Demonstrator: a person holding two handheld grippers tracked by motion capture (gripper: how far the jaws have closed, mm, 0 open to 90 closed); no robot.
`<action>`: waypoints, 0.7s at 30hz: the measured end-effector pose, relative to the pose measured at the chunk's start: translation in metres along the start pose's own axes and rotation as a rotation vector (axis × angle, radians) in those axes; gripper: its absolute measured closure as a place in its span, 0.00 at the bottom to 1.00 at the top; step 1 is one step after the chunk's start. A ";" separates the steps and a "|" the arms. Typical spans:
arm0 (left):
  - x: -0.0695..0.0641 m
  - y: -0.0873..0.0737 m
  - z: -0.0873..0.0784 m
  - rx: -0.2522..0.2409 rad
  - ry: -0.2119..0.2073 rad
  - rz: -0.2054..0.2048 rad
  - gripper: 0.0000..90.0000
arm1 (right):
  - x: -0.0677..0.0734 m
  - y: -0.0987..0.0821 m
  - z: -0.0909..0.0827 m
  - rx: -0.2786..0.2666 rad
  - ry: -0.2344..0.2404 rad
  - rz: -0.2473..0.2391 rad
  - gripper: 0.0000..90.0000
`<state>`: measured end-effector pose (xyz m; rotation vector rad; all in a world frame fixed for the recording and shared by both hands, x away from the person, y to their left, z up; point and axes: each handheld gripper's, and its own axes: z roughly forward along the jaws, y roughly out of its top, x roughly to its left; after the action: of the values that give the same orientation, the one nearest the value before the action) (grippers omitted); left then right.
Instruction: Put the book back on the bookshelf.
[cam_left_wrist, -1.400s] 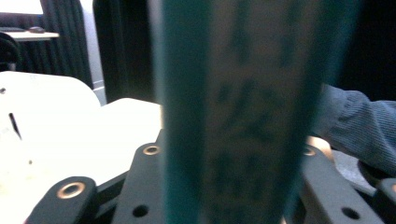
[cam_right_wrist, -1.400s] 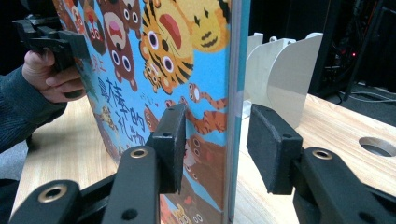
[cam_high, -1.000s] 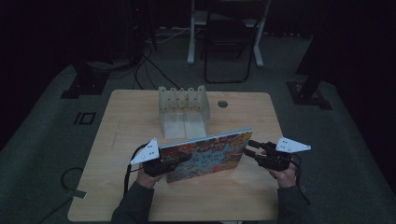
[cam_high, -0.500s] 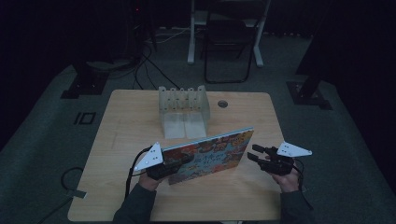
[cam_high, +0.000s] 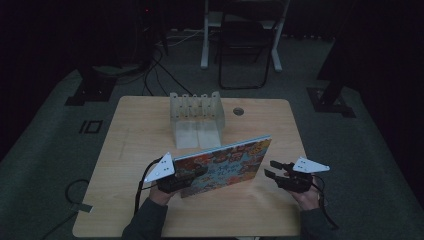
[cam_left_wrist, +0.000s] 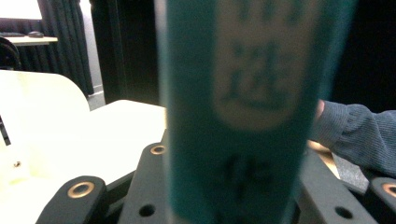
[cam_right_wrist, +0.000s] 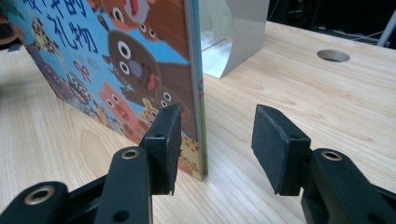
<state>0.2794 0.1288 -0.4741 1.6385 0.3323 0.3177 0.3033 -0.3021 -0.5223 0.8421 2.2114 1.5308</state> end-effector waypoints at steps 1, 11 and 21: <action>0.000 0.000 0.000 0.001 -0.005 -0.002 0.77 | 0.000 0.000 0.001 0.005 -0.002 -0.002 0.58; -0.001 0.001 0.001 0.014 -0.082 -0.018 0.85 | 0.000 -0.002 0.003 0.010 0.001 -0.003 0.58; -0.001 -0.002 0.004 0.018 -0.037 0.009 0.83 | -0.002 -0.006 0.002 0.011 -0.003 0.010 0.58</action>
<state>0.2799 0.1248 -0.4769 1.6624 0.3002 0.2912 0.3037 -0.3035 -0.5285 0.8592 2.2185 1.5229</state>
